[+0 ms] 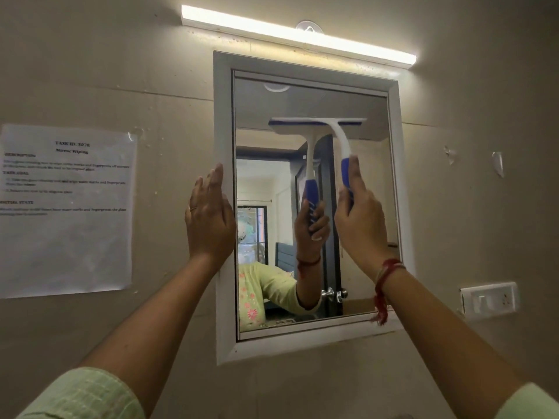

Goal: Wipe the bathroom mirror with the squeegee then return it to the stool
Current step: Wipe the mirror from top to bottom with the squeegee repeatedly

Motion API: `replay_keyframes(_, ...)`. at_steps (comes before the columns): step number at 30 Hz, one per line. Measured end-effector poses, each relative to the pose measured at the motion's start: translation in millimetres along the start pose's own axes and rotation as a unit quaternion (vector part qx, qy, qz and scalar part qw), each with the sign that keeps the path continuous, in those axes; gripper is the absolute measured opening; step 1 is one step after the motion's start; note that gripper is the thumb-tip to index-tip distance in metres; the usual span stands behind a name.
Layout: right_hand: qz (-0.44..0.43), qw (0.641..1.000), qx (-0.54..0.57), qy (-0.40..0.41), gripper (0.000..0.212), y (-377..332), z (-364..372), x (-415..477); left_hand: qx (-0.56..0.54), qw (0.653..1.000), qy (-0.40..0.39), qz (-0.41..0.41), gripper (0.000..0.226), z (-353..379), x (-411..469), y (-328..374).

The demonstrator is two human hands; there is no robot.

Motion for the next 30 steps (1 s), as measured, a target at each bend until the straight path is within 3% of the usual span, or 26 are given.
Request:
replay_keyframes(6,0.007,1.0,0.004,0.03,0.051,-10,5,51,0.005,1.0,0.002,0.001,0.049,0,0,0)
replay_keyframes(14,0.011,1.0,-0.007,-0.015,0.059,9,-3,-45,0.006,1.0,-0.001,-0.002,0.049,0,0,1)
replay_keyframes(22,-0.011,1.0,-0.016,0.015,0.058,3,-2,1,0.012,1.0,0.0,-0.002,0.05,0,0,1)
replay_keyframes(30,-0.009,1.0,-0.02,-0.022,0.063,24,-7,-75,0.007,1.0,0.0,0.004,0.049,0,0,1)
Point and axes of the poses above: each hand's wrist, its own x-axis towards the middle knuckle, its own z-axis out of the palm, y = z × x, the point moved 2 cm from there along x, towards the middle knuckle, and after that the axes turned 5 degrees about y, right-handed, at the moved point
